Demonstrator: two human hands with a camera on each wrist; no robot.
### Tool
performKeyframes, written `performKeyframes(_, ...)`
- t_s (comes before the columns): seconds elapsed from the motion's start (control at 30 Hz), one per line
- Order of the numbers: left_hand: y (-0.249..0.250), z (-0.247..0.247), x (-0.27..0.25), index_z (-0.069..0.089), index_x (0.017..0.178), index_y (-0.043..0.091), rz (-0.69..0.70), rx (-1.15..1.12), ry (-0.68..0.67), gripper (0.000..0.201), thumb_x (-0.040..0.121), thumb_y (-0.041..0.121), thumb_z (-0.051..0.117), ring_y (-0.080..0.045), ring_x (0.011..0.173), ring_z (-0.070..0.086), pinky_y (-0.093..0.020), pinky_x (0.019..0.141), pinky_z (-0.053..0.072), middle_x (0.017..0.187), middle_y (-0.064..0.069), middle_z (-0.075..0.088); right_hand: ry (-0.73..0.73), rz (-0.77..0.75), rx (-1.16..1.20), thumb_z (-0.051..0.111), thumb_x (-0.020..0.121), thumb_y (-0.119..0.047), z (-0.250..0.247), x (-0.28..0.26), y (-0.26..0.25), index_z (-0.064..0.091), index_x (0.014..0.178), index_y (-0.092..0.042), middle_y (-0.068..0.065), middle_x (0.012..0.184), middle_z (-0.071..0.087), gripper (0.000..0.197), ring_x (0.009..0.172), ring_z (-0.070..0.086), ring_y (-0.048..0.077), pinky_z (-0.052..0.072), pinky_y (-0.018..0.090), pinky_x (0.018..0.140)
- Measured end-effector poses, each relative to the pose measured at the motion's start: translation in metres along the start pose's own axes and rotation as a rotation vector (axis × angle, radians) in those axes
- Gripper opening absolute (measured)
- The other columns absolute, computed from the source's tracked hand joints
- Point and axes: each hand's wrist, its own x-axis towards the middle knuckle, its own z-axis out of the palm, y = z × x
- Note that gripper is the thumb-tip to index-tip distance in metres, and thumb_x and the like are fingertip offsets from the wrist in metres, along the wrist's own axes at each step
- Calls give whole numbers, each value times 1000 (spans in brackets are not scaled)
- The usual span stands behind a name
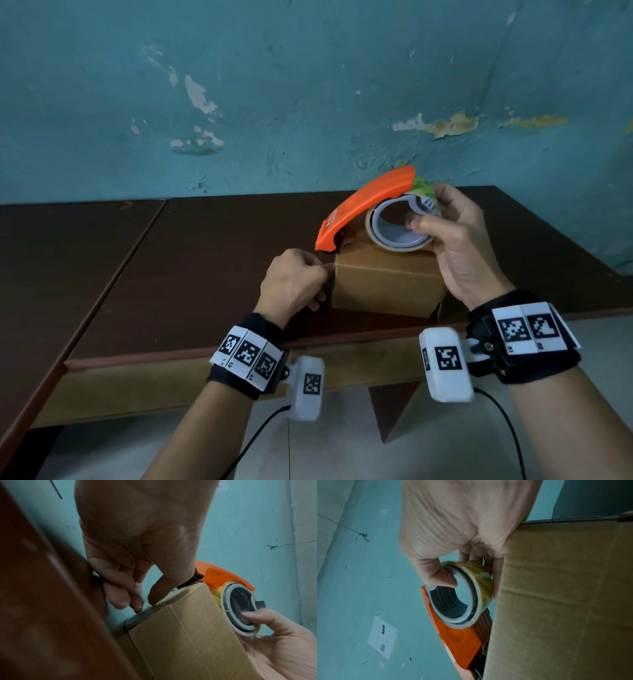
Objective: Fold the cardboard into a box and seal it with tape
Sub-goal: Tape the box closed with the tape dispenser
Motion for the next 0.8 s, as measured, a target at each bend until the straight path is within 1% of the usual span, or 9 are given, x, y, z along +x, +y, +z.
performKeyframes(0.1, -4, 0, 4, 67, 103, 28, 39, 47, 22, 26, 79, 38, 62, -21, 55, 74, -43, 73, 65, 71, -3, 78, 4, -1, -2, 63, 70, 2, -1, 1, 0, 65, 90, -15, 1, 83, 65, 27, 86, 60, 24, 49, 42, 82)
performKeyframes(0.2, -8, 0, 9, 64, 103, 26, 41, 123, 34, 24, 85, 40, 64, -15, 51, 73, -34, 68, 62, 71, -1, 78, 3, -4, 0, 63, 70, 2, 0, 1, 1, 64, 90, -15, 2, 84, 65, 27, 87, 60, 25, 49, 41, 81)
performKeyframes(0.27, -9, 3, 9, 64, 101, 24, 54, 142, 72, 23, 85, 40, 65, -15, 52, 72, -34, 66, 61, 71, -1, 77, -2, -10, -4, 63, 71, 2, 0, 1, 1, 64, 90, -15, 3, 84, 65, 26, 87, 61, 25, 50, 40, 81)
performKeyframes(0.37, -11, 8, 11, 66, 98, 21, 115, 122, 232, 27, 87, 46, 68, -17, 71, 70, -35, 66, 55, 82, 3, 72, -8, -15, 3, 62, 70, 2, 0, 1, 1, 64, 89, -16, -3, 80, 66, 26, 81, 62, 17, 51, 32, 76)
performKeyframes(0.43, -9, 13, 12, 64, 98, 19, 202, 50, 334, 22, 93, 40, 66, -15, 76, 65, -32, 62, 46, 83, 4, 67, -10, -16, 8, 62, 69, 1, 0, 1, 0, 64, 89, -15, -3, 80, 66, 26, 81, 62, 16, 51, 31, 76)
performKeyframes(0.53, -4, 22, 17, 61, 108, 14, 215, -111, 259, 14, 101, 25, 56, -15, 83, 63, -36, 69, 48, 89, 3, 66, -7, -17, 10, 62, 69, 2, 0, 1, 1, 64, 90, -15, -2, 80, 66, 26, 81, 62, 16, 52, 31, 76)
performKeyframes(0.6, -6, 27, 25, 61, 112, 9, 188, -197, 158, 23, 104, 28, 50, -22, 93, 64, -41, 80, 51, 98, -3, 67, -6, -19, 8, 62, 70, 2, 0, 1, 1, 64, 90, -14, -2, 80, 66, 26, 80, 63, 16, 52, 31, 76)
performKeyframes(0.7, -20, 33, 38, 60, 101, 1, 293, -105, 105, 37, 102, 32, 41, -37, 100, 61, -57, 94, 48, 103, -18, 66, -8, -14, 9, 63, 70, 2, 0, 1, 1, 64, 91, -15, -1, 81, 67, 27, 83, 63, 18, 52, 33, 77)
performKeyframes(0.8, -33, 38, 48, 59, 98, 3, 381, 96, 123, 29, 106, 25, 41, -37, 105, 55, -44, 93, 42, 109, -17, 60, -3, -8, 10, 63, 70, 2, -1, 1, 1, 64, 91, -15, 0, 82, 66, 27, 84, 63, 20, 52, 34, 77)
